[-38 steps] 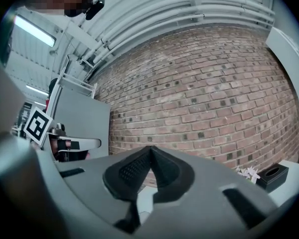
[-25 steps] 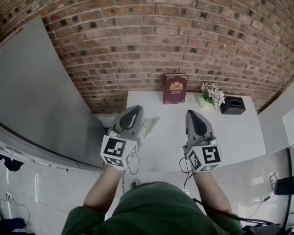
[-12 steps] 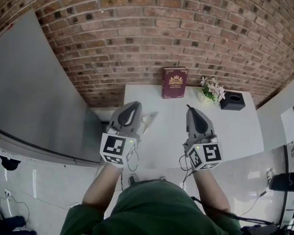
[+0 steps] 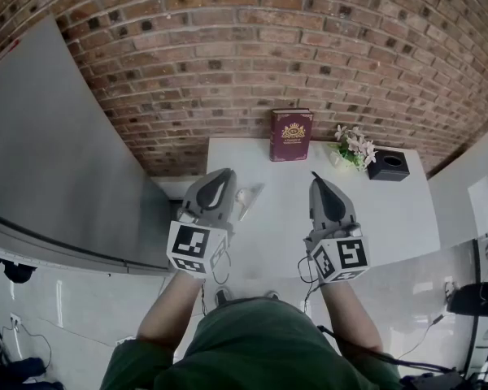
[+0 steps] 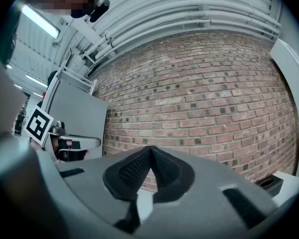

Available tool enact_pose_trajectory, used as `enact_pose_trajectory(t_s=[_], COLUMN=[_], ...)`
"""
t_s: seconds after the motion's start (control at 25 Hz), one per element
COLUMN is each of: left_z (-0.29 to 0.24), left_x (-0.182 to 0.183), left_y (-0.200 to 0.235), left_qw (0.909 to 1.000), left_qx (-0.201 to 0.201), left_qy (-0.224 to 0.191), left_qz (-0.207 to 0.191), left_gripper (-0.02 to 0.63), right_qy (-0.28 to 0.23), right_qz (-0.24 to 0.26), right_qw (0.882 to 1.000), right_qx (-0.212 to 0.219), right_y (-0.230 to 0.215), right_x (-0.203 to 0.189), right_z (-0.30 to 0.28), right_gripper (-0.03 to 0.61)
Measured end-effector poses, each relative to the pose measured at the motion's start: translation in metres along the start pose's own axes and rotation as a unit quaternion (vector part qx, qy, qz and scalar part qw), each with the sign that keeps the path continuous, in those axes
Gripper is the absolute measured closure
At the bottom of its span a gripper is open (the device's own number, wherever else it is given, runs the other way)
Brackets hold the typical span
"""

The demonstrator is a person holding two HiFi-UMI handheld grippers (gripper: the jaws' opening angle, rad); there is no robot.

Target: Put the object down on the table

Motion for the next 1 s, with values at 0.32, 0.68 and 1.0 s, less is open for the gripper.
enact_pose_trajectory(t_s=[0.32, 0.68, 1.0], left_z=[-0.0001, -0.0015, -0.0027], left_x=[0.0025, 0.0003, -0.0016], left_y=[-0.0023, -0.0047, -0.003], left_qw=[1.0, 1.0, 1.0], left_qx=[-0.001, -0.002, -0.001], left_qy=[0.0, 0.002, 0.007], left_qz=[-0.002, -0.003, -0.002], left_gripper=[0.594, 0.594, 0.594], right_qy=[-0.001, 0.001, 0.001], right_qz=[0.0, 0.0, -0.005], right_qw=[1.0, 1.0, 1.0], right_qx=[0.0, 0.004, 0.007], right_y=[0.0001, 0.0004, 0.0002], right_x=[0.0016, -0.0003, -0.0014], right_z=[0.0016, 0.0016, 0.0018], right_gripper=[0.577, 0.577, 0.577])
Point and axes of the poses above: the fingertips, and each gripper's own axes: z backward along the fingers, y to its left, x out of its top, the point moved 3 cm from there along z, backward along the fingers, and after that the axes turned 2 degrees about z, right-handed, at the moved point
